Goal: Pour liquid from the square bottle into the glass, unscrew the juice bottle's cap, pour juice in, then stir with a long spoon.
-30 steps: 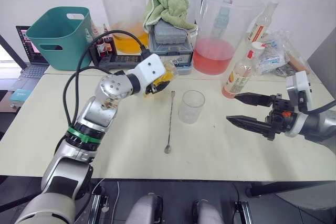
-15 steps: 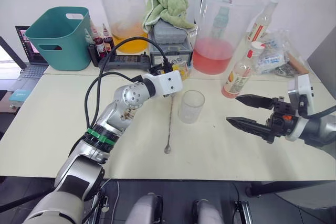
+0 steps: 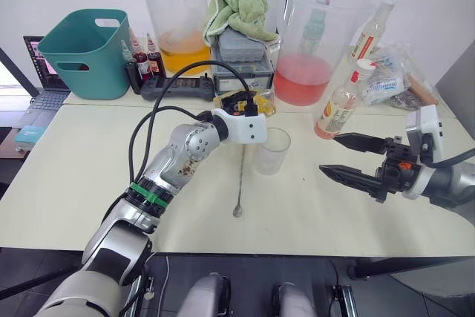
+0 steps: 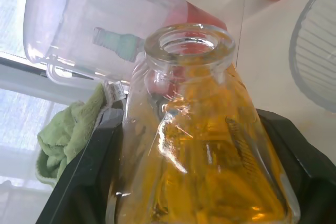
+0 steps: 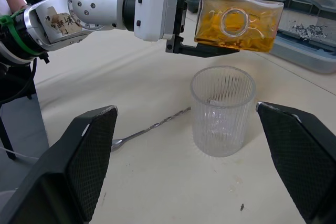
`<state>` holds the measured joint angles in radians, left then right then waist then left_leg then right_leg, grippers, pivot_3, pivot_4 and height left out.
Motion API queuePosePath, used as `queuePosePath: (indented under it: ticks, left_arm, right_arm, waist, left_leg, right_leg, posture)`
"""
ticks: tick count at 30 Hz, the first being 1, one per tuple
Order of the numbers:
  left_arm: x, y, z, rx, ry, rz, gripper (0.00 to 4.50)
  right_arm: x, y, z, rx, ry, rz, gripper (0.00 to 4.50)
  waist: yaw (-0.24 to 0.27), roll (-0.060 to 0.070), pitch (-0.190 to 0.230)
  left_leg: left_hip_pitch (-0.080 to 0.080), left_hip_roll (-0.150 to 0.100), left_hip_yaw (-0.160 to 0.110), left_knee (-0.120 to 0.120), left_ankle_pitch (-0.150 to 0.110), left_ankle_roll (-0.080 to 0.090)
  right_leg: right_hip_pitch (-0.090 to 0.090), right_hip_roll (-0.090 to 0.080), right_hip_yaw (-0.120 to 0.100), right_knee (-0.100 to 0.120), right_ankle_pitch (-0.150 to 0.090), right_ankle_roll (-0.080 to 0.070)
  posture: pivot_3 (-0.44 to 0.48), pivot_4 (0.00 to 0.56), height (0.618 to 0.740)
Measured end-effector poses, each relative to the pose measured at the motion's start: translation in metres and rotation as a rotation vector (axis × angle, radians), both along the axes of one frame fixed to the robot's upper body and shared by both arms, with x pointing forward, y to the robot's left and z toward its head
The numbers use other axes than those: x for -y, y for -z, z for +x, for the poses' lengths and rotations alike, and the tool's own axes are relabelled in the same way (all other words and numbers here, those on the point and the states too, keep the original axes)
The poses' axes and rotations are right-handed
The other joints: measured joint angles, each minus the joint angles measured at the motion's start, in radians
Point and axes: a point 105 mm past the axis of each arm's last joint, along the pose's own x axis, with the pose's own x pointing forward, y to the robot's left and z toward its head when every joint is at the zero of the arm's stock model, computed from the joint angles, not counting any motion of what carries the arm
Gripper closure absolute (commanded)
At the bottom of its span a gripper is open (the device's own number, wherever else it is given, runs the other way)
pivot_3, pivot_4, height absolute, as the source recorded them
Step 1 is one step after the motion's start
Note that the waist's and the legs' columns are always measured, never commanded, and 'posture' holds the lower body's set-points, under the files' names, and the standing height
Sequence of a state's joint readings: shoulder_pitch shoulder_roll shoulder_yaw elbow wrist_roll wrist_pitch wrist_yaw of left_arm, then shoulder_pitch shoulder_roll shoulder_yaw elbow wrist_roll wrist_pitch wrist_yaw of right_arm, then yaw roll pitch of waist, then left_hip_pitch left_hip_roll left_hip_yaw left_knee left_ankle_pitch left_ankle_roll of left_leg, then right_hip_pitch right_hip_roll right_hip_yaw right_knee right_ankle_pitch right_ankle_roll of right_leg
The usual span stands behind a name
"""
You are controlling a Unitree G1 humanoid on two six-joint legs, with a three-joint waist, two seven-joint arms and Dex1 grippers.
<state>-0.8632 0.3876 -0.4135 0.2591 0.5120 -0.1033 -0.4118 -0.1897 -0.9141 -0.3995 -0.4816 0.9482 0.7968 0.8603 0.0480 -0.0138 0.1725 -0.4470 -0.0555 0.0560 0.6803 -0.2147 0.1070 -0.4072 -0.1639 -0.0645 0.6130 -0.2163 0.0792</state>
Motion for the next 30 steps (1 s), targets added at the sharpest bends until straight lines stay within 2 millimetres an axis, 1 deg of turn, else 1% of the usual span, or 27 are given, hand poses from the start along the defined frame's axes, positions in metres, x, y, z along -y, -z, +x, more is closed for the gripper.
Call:
queuePosePath:
  ticks: [3, 10, 13, 17, 26, 30]
  left_arm:
    - [0.001, 0.0, -0.001, 0.025, 0.013, 0.016, 1.71]
    - [0.003, 0.014, -0.001, 0.081, 0.033, 0.131, 1.71]
    - [0.003, 0.017, -0.001, 0.113, 0.039, 0.157, 1.71]
    - [0.003, 0.017, -0.001, 0.156, 0.042, 0.173, 1.71]
    - [0.004, 0.018, -0.003, 0.255, 0.049, 0.236, 1.71]
    - [0.005, 0.013, -0.003, 0.298, 0.046, 0.253, 1.71]
  right_arm:
    - [0.0, 0.0, 0.0, 0.0, 0.003, 0.0, 0.0]
    - [0.0, 0.0, 0.001, 0.002, 0.013, 0.0, 0.0]
    - [0.0, -0.001, 0.002, 0.005, 0.013, -0.001, 0.0]
    - [-0.001, -0.004, 0.002, 0.017, 0.008, -0.001, 0.0]
    - [-0.001, -0.004, 0.003, 0.018, 0.009, -0.002, 0.0]
    - [-0.001, -0.004, 0.003, 0.018, 0.01, -0.002, 0.0]
  waist:
    - [0.0, 0.0, 0.0]
    - [0.0, 0.0, 0.0]
    - [0.0, 0.0, 0.0]
    - [-0.001, 0.0, 0.0]
    - [0.0, 0.0, 0.0]
    - [0.0, 0.0, 0.0]
  left_leg:
    - [0.0, 0.0, 0.0, 0.0, 0.0, 0.0]
    - [0.0, 0.0, 0.0, 0.0, 0.0, 0.0]
    - [0.0, 0.0, 0.0, 0.0, 0.0, 0.0]
    - [0.0, 0.0, 0.0, 0.0, 0.0, 0.0]
    - [0.0, 0.0, 0.0, 0.0, 0.0, 0.0]
    - [0.0, 0.0, 0.0, 0.0, 0.0, 0.0]
  right_leg:
    - [0.0, 0.0, 0.0, 0.0, 0.0, 0.0]
    - [0.0, 0.0, 0.0, 0.0, 0.0, 0.0]
    - [0.0, 0.0, 0.0, 0.0, 0.0, 0.0]
    - [0.0, 0.0, 0.0, 0.0, 0.0, 0.0]
    - [0.0, 0.0, 0.0, 0.001, 0.0, 0.0]
    - [-0.001, 0.0, 0.0, 0.001, 0.0, 0.0]
  posture:
    - [0.0, 0.15, 0.74]
    - [0.0, 0.15, 0.74]
    - [0.0, 0.15, 0.74]
    - [0.0, 0.15, 0.74]
    - [0.0, 0.15, 0.74]
    - [0.0, 0.15, 0.74]
